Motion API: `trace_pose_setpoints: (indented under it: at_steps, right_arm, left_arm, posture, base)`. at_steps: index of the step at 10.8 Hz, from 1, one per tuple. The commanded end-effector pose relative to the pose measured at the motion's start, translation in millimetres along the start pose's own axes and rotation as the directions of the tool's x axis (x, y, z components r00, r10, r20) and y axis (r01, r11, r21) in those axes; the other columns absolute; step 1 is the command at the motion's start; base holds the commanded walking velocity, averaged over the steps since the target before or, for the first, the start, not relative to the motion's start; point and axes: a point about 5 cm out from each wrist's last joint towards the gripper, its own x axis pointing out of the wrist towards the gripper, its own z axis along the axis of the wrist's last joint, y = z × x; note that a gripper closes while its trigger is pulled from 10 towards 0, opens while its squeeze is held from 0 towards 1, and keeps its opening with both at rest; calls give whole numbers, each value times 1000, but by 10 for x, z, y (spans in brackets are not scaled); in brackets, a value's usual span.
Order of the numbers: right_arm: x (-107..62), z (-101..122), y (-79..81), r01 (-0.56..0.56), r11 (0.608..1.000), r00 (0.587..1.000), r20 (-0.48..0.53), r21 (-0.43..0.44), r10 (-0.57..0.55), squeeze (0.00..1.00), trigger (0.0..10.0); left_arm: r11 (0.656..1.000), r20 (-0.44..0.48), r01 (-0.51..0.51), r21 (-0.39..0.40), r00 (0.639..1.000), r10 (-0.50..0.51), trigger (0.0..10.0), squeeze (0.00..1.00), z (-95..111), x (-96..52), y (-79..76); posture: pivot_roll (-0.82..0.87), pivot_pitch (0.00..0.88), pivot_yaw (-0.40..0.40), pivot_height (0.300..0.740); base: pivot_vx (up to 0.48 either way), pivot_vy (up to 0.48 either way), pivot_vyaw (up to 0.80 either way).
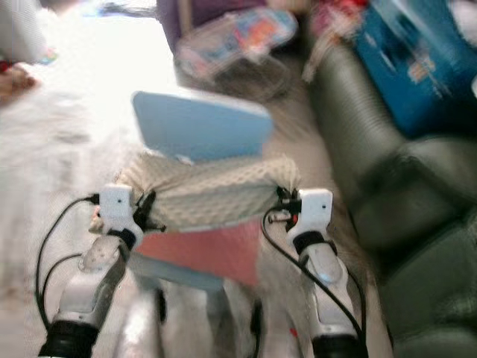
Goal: Move the pillow to the sofa
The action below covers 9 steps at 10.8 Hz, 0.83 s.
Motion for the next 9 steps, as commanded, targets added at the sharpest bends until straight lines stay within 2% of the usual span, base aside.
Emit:
trace_pose_setpoints:
  at_steps: [1,3,4,6,9]
  right_arm:
    - [32,37,4,-9,1000,1000,8,0,9,0,10000]
    - [65,91,-34,2,1000,1000,28,-3,-2,0,10000]
    - [77,100,-40,3,1000,999,32,-2,-3,0,10000]
    - [130,165,-21,-9,1000,999,51,-6,9,0,10000]
    - [105,131,12,-2,1000,999,38,8,1,0,10000]
  left_arm:
    - [1000,8,11,8,1000,-11,10000,0,34,16,-17]
    - [999,6,7,35,1000,-7,10000,0,50,53,-9]
    - [1000,-3,7,8,1000,-7,10000,0,49,67,-27]
    - [999,2,20,32,1000,-20,10000,0,87,69,-63]
    - [1000,-16,28,7,999,-28,10000,0,3,-29,-89]
  posture:
    - [13,0,-47,694]
    - [5,0,-43,728]
    - [5,0,-42,740]
    - [10,0,-39,740]
    - [12,0,-45,740]
  base:
    - [0,0,0]
    - [0,0,0]
    - [0,0,0]
    - [0,0,0]
    - [0,0,0]
